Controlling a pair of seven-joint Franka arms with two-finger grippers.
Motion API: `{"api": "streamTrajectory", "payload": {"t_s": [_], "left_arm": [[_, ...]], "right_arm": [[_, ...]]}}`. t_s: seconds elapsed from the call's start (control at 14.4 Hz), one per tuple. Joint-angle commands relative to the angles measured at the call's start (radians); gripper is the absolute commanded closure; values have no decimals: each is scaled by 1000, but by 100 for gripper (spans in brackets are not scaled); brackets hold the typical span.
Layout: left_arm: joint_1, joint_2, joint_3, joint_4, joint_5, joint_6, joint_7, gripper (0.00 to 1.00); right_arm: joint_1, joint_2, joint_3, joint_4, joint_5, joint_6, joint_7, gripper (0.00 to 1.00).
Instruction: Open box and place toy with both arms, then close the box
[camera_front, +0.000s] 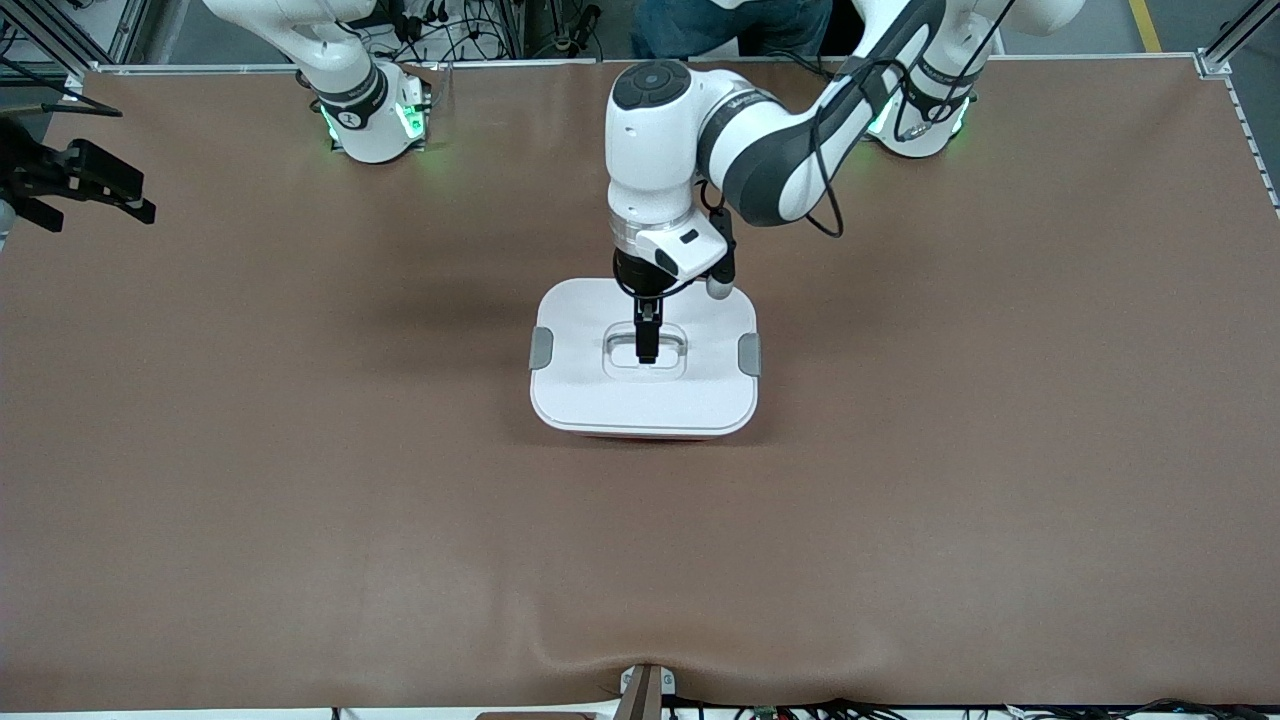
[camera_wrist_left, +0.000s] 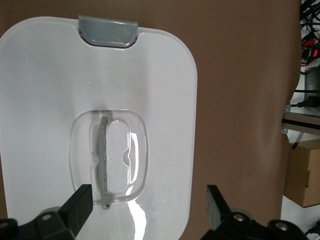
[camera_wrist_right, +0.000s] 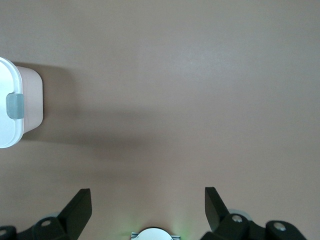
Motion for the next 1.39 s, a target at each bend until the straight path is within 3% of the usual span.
{"api": "streamTrajectory", "payload": {"t_s": [0.0,0.55,1.32], "left_arm": [[43,-16,-4,26,-69,-39,87,0],[119,-80,3,49,-111,-197,458,0],[323,-151,-4,49,-234,-280,910,0]], "right_arm": [[11,2,-4,14,-14,-7,9,0],[11,0,-4,14,-14,-7,9,0],[11,2,-4,14,-14,-7,9,0]]}}
